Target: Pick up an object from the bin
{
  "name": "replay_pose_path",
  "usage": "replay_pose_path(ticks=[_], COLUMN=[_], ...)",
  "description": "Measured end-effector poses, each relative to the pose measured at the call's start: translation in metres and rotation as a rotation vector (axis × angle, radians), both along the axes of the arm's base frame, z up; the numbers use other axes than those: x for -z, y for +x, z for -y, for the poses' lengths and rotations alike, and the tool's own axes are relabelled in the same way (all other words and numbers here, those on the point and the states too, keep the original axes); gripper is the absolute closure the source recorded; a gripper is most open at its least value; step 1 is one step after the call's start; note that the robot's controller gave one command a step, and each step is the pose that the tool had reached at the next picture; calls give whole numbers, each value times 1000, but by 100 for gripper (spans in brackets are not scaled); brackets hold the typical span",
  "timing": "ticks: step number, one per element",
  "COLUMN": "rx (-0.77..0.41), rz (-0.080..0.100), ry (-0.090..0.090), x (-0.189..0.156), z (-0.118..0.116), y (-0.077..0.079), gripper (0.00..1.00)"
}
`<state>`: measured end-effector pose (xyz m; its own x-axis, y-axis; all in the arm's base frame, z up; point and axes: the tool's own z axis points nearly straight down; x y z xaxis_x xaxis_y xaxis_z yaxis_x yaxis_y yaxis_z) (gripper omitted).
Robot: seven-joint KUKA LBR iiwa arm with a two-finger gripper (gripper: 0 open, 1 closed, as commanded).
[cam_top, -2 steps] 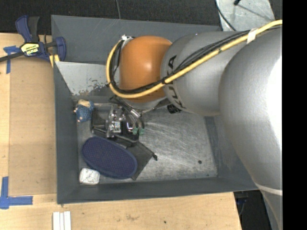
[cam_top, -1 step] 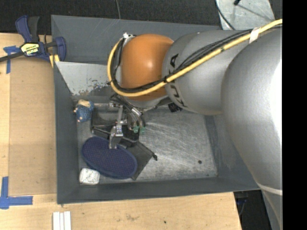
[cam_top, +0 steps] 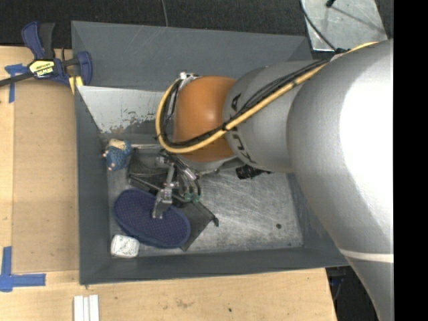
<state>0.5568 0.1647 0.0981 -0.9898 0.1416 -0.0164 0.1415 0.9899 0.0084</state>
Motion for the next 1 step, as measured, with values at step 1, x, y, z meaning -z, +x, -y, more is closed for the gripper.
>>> replay_pose_path(ticks=[1], rx=[2], rz=[13], ry=[3], x=[-1], z=[0], y=[3], gripper=[100])
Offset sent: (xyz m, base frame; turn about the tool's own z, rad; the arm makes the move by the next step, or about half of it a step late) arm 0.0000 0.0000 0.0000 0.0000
